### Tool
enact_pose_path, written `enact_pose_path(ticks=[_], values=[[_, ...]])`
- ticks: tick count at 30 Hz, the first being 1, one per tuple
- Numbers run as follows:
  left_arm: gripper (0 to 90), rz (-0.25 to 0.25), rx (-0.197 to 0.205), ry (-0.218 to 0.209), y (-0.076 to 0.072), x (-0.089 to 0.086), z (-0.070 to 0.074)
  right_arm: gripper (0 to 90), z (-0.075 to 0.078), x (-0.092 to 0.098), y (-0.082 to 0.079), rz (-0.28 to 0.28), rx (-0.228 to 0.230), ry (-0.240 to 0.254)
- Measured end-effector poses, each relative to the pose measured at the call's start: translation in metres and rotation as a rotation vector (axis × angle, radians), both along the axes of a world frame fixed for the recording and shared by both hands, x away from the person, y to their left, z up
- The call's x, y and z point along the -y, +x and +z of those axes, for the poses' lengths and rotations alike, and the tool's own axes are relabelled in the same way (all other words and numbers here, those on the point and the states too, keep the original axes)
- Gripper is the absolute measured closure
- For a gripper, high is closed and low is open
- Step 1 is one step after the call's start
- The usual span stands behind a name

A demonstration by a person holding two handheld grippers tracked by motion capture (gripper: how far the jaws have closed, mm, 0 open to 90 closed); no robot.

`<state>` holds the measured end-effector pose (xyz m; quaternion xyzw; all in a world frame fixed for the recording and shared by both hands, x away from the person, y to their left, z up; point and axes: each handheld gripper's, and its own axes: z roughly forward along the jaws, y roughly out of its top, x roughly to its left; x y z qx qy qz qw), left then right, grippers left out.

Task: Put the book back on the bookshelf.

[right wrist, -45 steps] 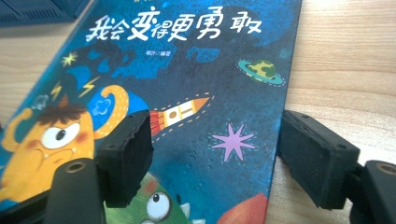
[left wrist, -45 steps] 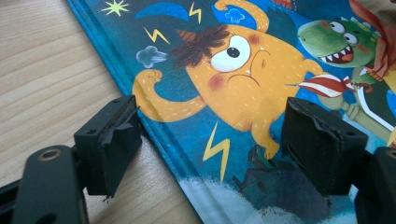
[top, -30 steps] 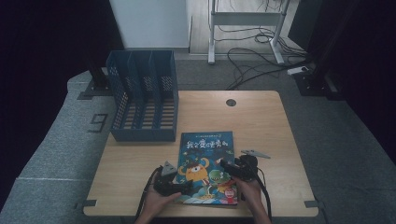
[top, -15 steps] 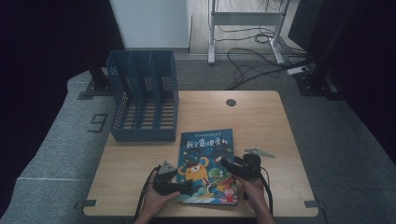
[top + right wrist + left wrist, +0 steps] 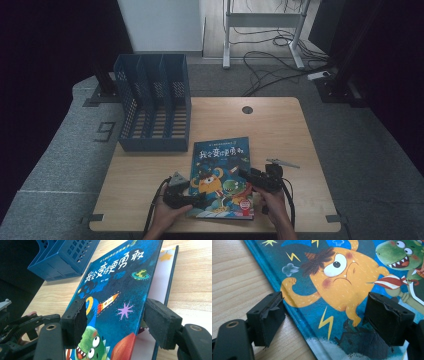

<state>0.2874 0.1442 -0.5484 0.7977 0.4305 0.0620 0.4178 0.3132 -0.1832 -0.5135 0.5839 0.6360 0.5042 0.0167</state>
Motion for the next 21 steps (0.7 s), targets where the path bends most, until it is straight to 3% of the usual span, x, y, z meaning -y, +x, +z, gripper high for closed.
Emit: enact_pose_path(ticks=[1, 4, 12, 14, 16, 17, 18, 19, 20, 21], values=[[15.9, 0.000, 0.000, 0.000, 0.000, 0.000, 0.000, 34.5, 0.000, 0.000, 0.000, 0.000, 0.000, 0.000], [15.9, 0.000, 0.001, 0.002, 0.000, 0.000, 0.000, 34.9, -0.002, 0.005, 0.002, 0.003, -0.041, 0.061], [15.7, -0.001, 0.000, 0.000, 0.000, -0.001, 0.000, 36.3, -0.005, 0.007, 0.004, 0.024, -0.079, 0.094], [15.5, -0.002, -0.005, -0.008, 0.001, -0.002, 0.000, 37.2, -0.008, 0.004, 0.006, 0.091, -0.109, 0.141], [15.6, -0.005, -0.005, -0.009, 0.001, -0.003, 0.000, 37.4, -0.009, 0.000, 0.006, 0.097, -0.103, 0.127], [15.6, -0.005, -0.004, -0.008, 0.001, -0.002, 0.000, 36.8, -0.010, -0.010, 0.005, 0.084, -0.074, 0.045], [15.6, -0.006, -0.004, -0.008, 0.001, -0.002, 0.000, 36.4, -0.010, -0.013, 0.005, 0.082, -0.060, 0.015], [15.5, -0.006, -0.004, -0.008, 0.001, -0.002, 0.000, 36.4, -0.010, -0.013, 0.005, 0.082, -0.060, 0.015], [15.5, -0.008, -0.005, -0.009, 0.001, -0.003, 0.000, 36.3, -0.011, -0.018, 0.004, 0.081, -0.023, -0.042], [15.5, -0.008, -0.005, -0.009, 0.001, -0.003, 0.000, 36.3, -0.011, -0.018, 0.004, 0.081, -0.023, -0.042]])
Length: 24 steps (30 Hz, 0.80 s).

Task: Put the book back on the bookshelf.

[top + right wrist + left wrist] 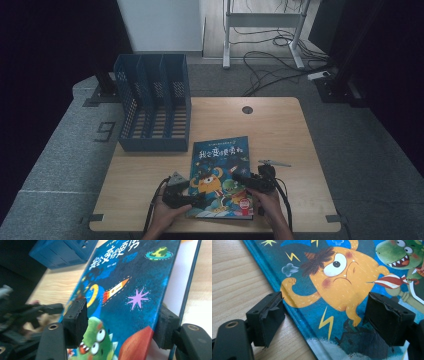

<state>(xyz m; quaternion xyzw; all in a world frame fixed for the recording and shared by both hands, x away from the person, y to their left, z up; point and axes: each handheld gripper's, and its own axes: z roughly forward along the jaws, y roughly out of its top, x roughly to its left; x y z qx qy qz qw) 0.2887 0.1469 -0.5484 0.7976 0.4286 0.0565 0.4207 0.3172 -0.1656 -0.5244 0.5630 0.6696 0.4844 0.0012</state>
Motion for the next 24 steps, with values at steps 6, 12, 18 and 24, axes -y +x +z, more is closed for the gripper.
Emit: enact_pose_path(ticks=[6, 12, 18, 24], values=[[15.6, -0.002, 0.001, 0.002, 0.000, 0.000, 0.000, 38.8, -0.003, 0.000, 0.004, 0.018, 0.045, -0.045], [15.7, -0.002, 0.005, 0.011, -0.001, 0.001, 0.000, 42.8, -0.008, 0.003, 0.013, 0.028, 0.054, -0.042], [15.8, -0.007, 0.011, 0.021, -0.001, 0.001, 0.000, 48.0, -0.014, 0.006, 0.021, 0.015, 0.058, -0.025], [15.8, -0.005, -0.002, 0.010, -0.001, 0.000, 0.001, 57.9, -0.015, 0.013, 0.021, 0.012, 0.040, 0.059]])
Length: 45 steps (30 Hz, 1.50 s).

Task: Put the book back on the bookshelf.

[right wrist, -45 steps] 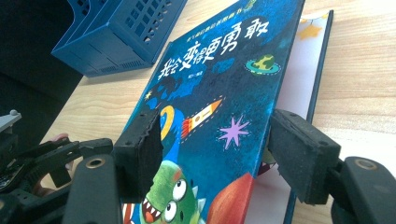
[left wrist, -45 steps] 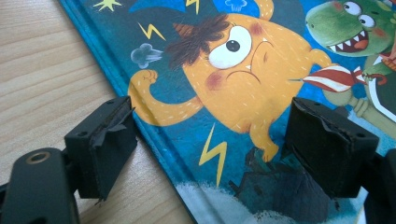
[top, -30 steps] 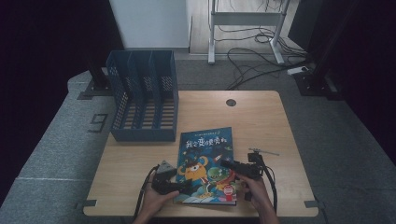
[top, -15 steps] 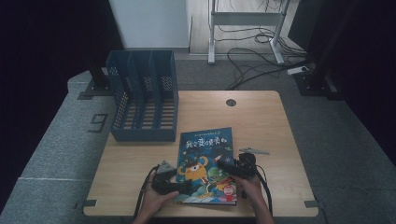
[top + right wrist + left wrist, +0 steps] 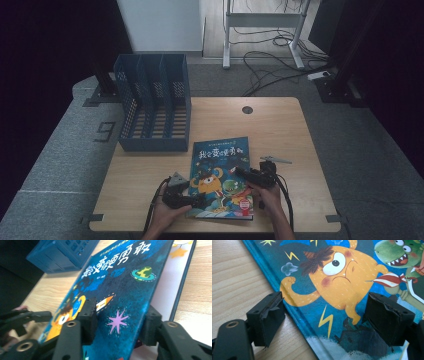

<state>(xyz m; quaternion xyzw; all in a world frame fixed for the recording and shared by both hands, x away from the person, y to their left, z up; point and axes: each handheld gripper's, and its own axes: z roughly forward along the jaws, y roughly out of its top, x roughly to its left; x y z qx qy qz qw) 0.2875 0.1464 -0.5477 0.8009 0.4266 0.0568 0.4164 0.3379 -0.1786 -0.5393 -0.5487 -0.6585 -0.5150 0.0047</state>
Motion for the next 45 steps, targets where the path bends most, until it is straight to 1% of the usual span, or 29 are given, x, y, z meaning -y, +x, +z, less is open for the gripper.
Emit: enact_pose_path(ticks=[2, 6, 11, 12, 15, 17, 18, 19, 20, 21, 22, 24, 26, 28, 29, 35, 38, 39, 45], values=[[15.7, 0.000, -0.003, -0.004, 0.000, 0.000, 0.000, 60.4, 0.001, 0.003, 0.000, 0.007, -0.001, 0.028], [15.5, -0.004, -0.014, -0.018, 0.001, -0.002, 0.000, 64.3, 0.003, 0.005, -0.002, 0.015, 0.003, 0.062], [15.6, -0.009, -0.015, -0.016, 0.000, -0.002, 0.001, 65.5, 0.005, 0.006, -0.002, 0.017, -0.001, 0.075], [15.6, -0.013, -0.015, -0.017, -0.001, -0.002, 0.002, 67.1, 0.005, 0.007, -0.002, 0.020, 0.001, 0.085], [15.8, -0.014, -0.011, -0.023, -0.002, -0.003, 0.004, 69.9, 0.010, 0.008, -0.004, 0.028, 0.022, 0.104], [15.7, -0.015, -0.006, -0.028, -0.003, -0.003, 0.005, 71.5, 0.015, 0.007, -0.007, 0.030, 0.053, 0.102], [15.8, -0.017, -0.004, -0.028, -0.003, -0.003, 0.006, 71.5, 0.018, 0.007, -0.009, 0.031, 0.060, 0.098], [15.8, -0.017, 0.000, -0.027, -0.004, -0.002, 0.006, 71.4, 0.021, 0.006, -0.010, 0.031, 0.066, 0.082], [16.1, -0.017, 0.000, -0.027, -0.004, -0.002, 0.006, 71.4, 0.021, 0.006, -0.010, 0.031, 0.066, 0.082], [16.1, -0.025, 0.004, -0.025, -0.005, -0.001, 0.007, 71.4, 0.024, 0.006, -0.011, 0.029, 0.074, 0.068], [16.0, -0.025, 0.004, -0.025, -0.005, -0.001, 0.007, 71.4, 0.024, 0.006, -0.011, 0.029, 0.074, 0.068], [16.0, -0.043, 0.004, -0.020, -0.006, 0.001, 0.008, 71.4, 0.026, 0.008, -0.012, 0.025, 0.072, 0.064], [16.0, -0.045, 0.003, -0.018, -0.007, 0.002, 0.008, 71.5, 0.026, 0.009, -0.012, 0.023, 0.072, 0.065], [16.0, -0.053, 0.004, -0.014, -0.008, 0.004, 0.008, 71.8, 0.027, 0.012, -0.012, 0.012, 0.069, 0.067], [16.0, -0.066, 0.003, -0.009, -0.010, 0.006, 0.007, 72.0, 0.027, 0.014, -0.012, 0.007, 0.068, 0.067], [15.8, -0.110, 0.005, 0.019, -0.015, 0.014, 0.007, 73.2, 0.027, 0.026, -0.010, -0.038, 0.062, 0.084], [15.7, -0.120, 0.003, 0.023, -0.016, 0.017, 0.006, 73.5, 0.026, 0.031, -0.010, -0.050, 0.060, 0.088], [15.7, -0.131, 0.002, 0.028, -0.018, 0.019, 0.006, 73.7, 0.027, 0.035, -0.010, -0.062, 0.059, 0.092], [15.7, -0.146, 0.002, 0.033, -0.021, 0.024, 0.004, 74.1, 0.029, 0.044, -0.010, -0.089, 0.061, 0.089]])
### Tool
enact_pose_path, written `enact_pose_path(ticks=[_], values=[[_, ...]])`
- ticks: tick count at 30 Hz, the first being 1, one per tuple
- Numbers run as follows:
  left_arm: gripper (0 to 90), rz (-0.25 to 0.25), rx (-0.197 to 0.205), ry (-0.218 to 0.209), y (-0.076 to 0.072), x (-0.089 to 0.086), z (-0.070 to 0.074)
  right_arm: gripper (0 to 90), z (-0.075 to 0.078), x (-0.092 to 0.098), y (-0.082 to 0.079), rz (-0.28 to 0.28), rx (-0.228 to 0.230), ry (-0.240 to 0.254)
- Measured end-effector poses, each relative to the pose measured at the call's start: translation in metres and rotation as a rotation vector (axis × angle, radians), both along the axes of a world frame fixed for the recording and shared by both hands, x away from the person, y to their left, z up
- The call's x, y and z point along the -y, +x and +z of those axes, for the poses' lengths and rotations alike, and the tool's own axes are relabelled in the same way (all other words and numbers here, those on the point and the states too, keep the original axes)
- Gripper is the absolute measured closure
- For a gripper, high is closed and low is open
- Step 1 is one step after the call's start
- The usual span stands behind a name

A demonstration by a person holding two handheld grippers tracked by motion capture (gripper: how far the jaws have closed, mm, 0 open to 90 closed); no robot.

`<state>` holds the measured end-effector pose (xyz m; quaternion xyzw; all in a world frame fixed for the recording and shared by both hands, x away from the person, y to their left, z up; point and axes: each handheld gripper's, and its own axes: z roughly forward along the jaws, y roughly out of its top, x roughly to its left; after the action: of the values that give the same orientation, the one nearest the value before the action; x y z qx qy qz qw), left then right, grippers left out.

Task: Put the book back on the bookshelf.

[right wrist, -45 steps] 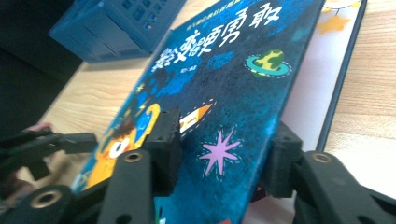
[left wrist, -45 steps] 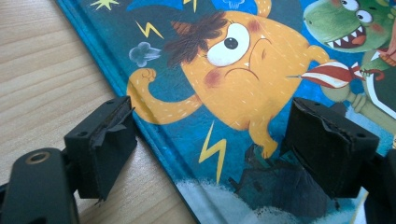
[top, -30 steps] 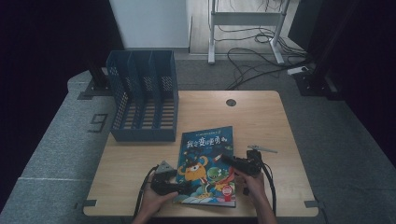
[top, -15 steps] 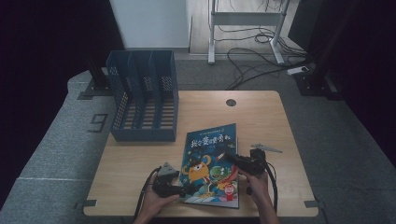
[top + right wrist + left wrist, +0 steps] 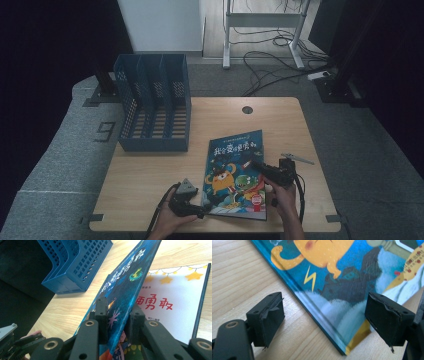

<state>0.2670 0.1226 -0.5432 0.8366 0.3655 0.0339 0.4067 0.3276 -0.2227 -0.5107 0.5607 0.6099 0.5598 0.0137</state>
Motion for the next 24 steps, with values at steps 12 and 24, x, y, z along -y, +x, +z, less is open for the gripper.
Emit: enact_pose_path(ticks=[12, 24], values=[[14.6, -0.012, 0.006, 0.023, -0.005, 0.004, 0.000, 74.2, 0.001, 0.009, 0.000, -0.023, -0.003, 0.003], [13.0, -0.011, 0.031, 0.072, -0.008, 0.010, -0.002, 74.4, 0.001, 0.015, -0.001, -0.054, 0.001, 0.003]])
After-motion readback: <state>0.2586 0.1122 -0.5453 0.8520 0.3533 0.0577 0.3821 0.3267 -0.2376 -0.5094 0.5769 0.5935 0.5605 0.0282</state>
